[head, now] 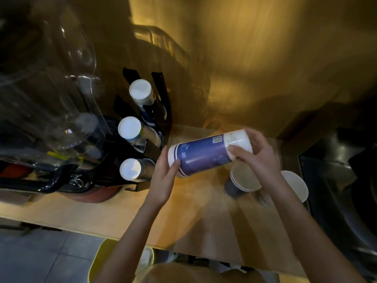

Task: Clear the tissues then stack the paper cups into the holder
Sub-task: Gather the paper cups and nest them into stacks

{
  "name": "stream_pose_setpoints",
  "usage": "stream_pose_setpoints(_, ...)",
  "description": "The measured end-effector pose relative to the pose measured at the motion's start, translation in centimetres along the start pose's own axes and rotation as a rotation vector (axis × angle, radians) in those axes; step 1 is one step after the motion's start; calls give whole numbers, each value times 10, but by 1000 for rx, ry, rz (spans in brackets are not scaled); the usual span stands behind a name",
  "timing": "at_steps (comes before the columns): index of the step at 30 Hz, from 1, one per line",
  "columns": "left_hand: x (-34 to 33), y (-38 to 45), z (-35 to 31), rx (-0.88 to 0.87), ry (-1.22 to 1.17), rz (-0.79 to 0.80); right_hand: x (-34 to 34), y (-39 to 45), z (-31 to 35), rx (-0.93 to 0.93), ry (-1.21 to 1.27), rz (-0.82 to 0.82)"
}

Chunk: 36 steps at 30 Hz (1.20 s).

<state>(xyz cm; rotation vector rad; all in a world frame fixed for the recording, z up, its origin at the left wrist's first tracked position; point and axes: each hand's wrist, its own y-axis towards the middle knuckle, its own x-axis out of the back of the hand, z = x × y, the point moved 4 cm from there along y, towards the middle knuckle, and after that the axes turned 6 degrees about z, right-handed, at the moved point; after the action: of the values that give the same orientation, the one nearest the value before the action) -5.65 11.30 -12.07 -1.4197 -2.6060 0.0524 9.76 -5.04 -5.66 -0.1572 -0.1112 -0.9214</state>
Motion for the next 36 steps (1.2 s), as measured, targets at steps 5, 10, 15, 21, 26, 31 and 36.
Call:
stream_pose_setpoints(5,-2,4,-38,-2,-259,129,24,-12,-22,-123,466,21)
stream_pose_setpoints(10,-10,6,-60,-76,-387,161,21,-20,-40,-207,639,173)
stream_pose_setpoints(15,-12,10,-70,-64,-634,-29,14,-32,-31,-206,271,384)
stream_pose_setpoints(21,-30,9,-74,-34,-640,-26,-10,-44,-27,-199,108,527)
stream_pose_setpoints(26,-34,3,-78,-112,-263,21,-11,-32,-11,-168,111,476)
stream_pose_setpoints(31,-51,-6,-77,-145,61,88,-9,-21,25,-39,-2,320)
stream_pose_setpoints(36,-64,-7,-79,-168,180,98,-8,-20,20,-54,-141,216)
